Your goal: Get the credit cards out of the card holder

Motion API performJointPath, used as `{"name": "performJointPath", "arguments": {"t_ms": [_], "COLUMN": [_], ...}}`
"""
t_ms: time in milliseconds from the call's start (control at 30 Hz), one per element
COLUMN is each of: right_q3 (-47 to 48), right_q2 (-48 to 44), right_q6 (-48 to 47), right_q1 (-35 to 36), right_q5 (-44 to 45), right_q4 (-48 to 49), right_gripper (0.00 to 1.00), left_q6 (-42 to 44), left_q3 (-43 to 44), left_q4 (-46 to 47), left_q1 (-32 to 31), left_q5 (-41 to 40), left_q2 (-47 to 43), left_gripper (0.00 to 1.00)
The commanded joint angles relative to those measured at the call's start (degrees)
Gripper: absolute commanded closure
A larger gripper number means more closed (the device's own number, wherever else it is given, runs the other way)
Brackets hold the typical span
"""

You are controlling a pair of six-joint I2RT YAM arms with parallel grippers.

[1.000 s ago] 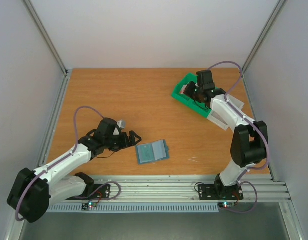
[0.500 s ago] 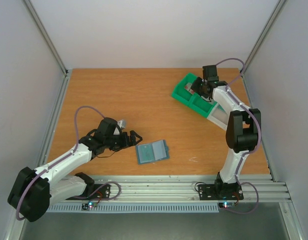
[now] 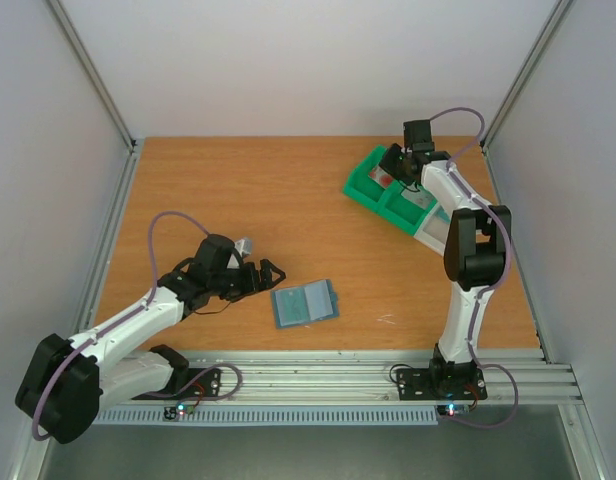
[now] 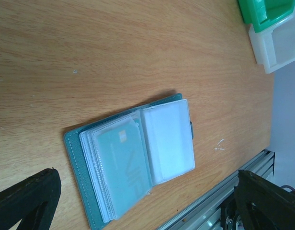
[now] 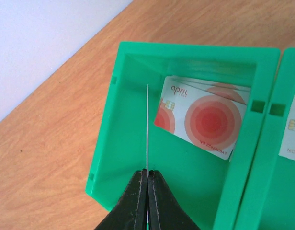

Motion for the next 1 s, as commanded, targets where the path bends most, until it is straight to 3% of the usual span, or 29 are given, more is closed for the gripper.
{"name": "performJointPath", "arguments": {"t_ms": [0,300,967], "right_q3": [4.15,9.03,19.42], "right_q2": [2.4,5.58,13.34], "right_q6": [0.8,-0.74,-2.71], "right_q1": [-0.68,-0.68,-1.43], "right_q5": [-0.48,-1.0,-2.77], "right_q4": [-1.34,-4.49,-10.09], "right_gripper": [0.99,0.98,0.97], "left_q6": [-0.07,-1.91,-1.13], "left_q3": [0.23,-2.39,-1.17], "left_q4": [1.74,4.35,0.02], "left_q1": [-0.04,-0.04,-0.06], "left_q5": [1.23,2.02,-0.11], "left_q2": [-0.33,-1.89,-6.86], "left_gripper": [0.01,0.01,0.01]}}
